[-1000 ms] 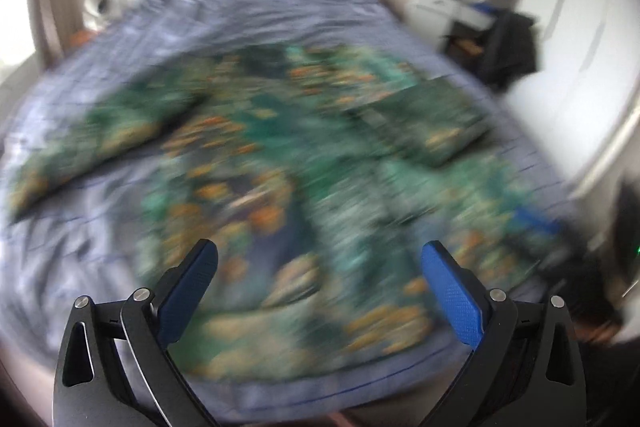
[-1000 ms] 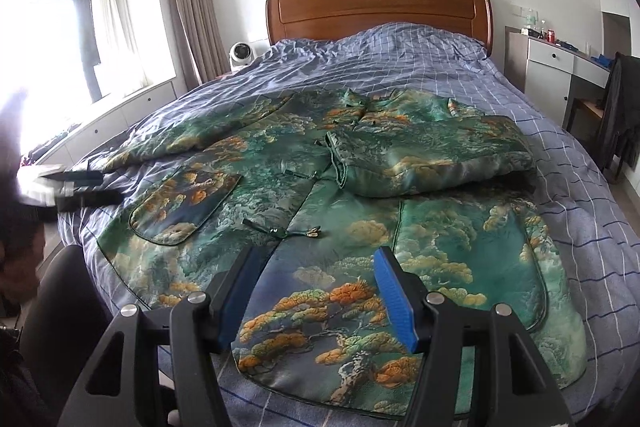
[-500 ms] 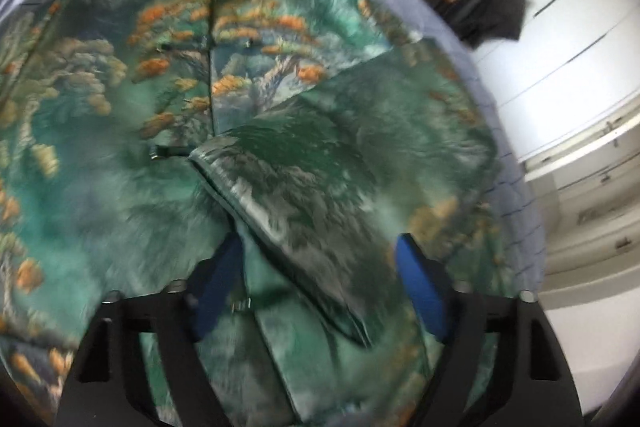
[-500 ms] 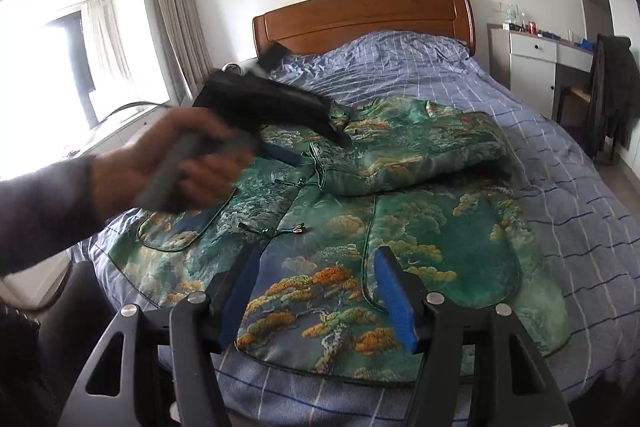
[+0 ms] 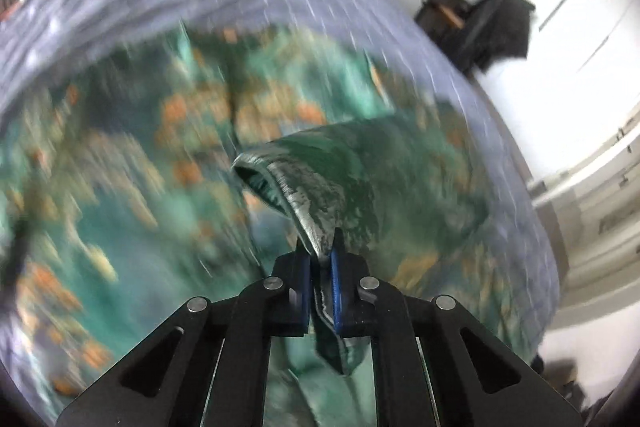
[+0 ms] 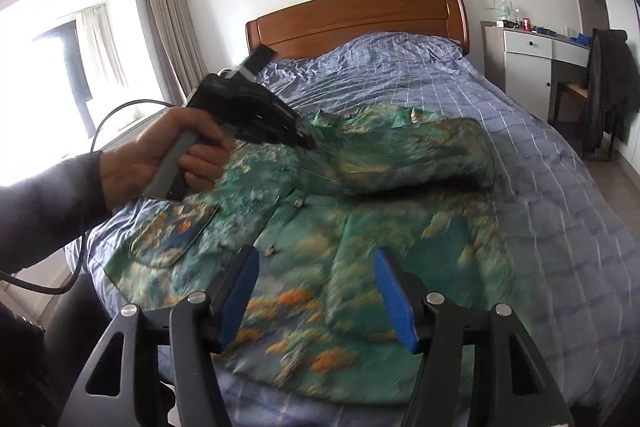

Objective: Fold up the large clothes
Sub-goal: 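Grasp the other sleeve cuff with the left tool and fold it across the front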

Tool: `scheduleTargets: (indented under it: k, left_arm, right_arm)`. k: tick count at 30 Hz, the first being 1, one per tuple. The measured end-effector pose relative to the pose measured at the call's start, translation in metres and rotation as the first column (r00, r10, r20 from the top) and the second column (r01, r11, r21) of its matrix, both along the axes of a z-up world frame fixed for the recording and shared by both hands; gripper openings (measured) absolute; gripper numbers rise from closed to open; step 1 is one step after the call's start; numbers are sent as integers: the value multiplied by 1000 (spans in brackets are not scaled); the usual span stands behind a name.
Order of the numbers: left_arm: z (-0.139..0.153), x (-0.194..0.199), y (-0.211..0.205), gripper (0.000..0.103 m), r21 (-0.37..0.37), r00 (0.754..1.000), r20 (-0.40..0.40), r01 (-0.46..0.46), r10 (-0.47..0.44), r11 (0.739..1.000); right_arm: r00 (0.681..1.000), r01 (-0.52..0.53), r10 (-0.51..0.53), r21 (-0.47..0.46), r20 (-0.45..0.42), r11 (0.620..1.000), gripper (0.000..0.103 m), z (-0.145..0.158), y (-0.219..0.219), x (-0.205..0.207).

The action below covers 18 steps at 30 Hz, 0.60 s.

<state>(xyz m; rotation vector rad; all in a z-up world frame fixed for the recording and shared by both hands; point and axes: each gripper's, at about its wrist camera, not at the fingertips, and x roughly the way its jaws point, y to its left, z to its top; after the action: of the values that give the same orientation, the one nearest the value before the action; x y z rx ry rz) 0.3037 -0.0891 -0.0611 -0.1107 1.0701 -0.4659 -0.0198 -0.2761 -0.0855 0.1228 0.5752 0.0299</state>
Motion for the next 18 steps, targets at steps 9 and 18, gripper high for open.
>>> scheduleTargets:
  k: [9, 18]
  left_arm:
    - [-56, 49, 11, 6, 48, 997, -36, -73, 75, 996]
    - [-75, 49, 3, 8, 64, 996, -25, -78, 80, 995]
  right_arm:
    - [996, 15, -34, -210, -88, 978, 61, 21, -86, 121]
    - [955, 176, -172, -3, -243, 984, 29, -15, -193, 281]
